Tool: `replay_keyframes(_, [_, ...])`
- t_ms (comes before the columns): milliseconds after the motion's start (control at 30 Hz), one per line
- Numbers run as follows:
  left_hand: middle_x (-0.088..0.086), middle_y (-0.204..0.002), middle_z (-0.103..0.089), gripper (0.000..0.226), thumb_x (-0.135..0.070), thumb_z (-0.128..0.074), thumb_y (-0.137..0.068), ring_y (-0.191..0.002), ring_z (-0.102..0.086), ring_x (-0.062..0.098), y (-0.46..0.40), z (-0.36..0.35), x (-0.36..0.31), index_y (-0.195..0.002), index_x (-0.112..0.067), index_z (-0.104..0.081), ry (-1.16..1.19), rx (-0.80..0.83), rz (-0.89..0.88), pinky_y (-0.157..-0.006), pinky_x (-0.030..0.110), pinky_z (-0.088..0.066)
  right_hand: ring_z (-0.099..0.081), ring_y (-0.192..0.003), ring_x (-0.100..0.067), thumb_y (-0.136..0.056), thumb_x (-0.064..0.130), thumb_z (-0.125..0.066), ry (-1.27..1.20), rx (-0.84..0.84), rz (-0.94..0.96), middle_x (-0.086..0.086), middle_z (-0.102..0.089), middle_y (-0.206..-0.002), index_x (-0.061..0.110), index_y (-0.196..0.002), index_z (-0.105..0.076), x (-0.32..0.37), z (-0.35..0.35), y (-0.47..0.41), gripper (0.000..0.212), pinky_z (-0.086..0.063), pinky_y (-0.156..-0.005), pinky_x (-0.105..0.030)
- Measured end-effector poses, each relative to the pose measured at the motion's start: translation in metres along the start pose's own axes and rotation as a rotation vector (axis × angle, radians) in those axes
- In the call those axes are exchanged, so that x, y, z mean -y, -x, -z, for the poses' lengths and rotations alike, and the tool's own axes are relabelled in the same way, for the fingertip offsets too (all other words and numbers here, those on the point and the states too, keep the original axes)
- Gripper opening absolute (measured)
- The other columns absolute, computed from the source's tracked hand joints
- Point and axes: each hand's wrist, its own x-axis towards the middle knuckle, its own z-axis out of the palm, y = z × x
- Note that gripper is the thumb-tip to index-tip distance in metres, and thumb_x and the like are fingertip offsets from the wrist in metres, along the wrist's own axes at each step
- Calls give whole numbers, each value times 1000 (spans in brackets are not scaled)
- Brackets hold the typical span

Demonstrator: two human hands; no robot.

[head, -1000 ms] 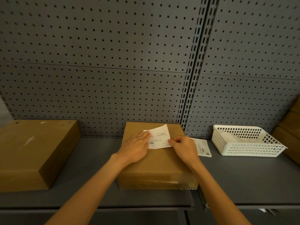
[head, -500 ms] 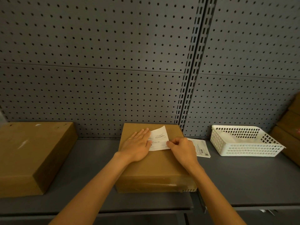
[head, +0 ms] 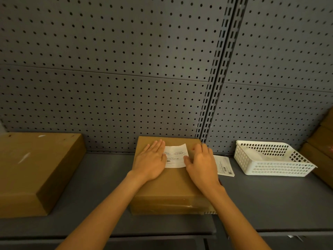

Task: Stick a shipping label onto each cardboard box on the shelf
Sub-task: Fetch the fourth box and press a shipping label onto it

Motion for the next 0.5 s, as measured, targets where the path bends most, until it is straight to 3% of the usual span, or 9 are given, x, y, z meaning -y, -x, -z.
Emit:
replay_keyframes(167, [1, -160, -4, 54, -33, -16, -102, -147, -2, 11, 0, 0, 3, -152, -14, -7, 17, 14, 19, -120, 30, -2, -49, -116, -26, -97, 24, -45, 102, 114, 247, -9, -56, -127, 8, -124, -54, 29, -14, -9, 33, -38, -99, -36])
replay_keyframes(267, [0, -160, -4, 53, -32, -13, -102, -146, -1, 10, 0, 1, 4, -152, -15, -6, 32, 18, 7, -120, 29, -1, -30, -140, -25, -101, 23, -34, 142, 263, 288, -11, -39, -149, 7, -143, -38, 36, -27, -15, 45, -15, -117, -41])
replay_keyframes(333, [0, -160, -2, 52, -31, -13, -103, -146, 0, 10, 0, 1, 3, -152, -15, -5, 38, 25, 2, -119, 28, 1, -13, -147, -21, -103, 24, -27, 189, 368, 302, -8, -24, -157, 9, -150, -24, 34, -32, -18, 49, -3, -119, -41])
replay_keyframes(500, [-1, -160, 0, 53, -31, -13, -102, -146, 1, 10, 0, 0, 3, -152, -15, -4, 25, 41, 3, -120, 30, 1, -1, -148, -12, -104, 36, -15, 82, 570, 215, 3, -7, -161, 19, -153, -9, 24, -33, -23, 51, 0, -119, -34])
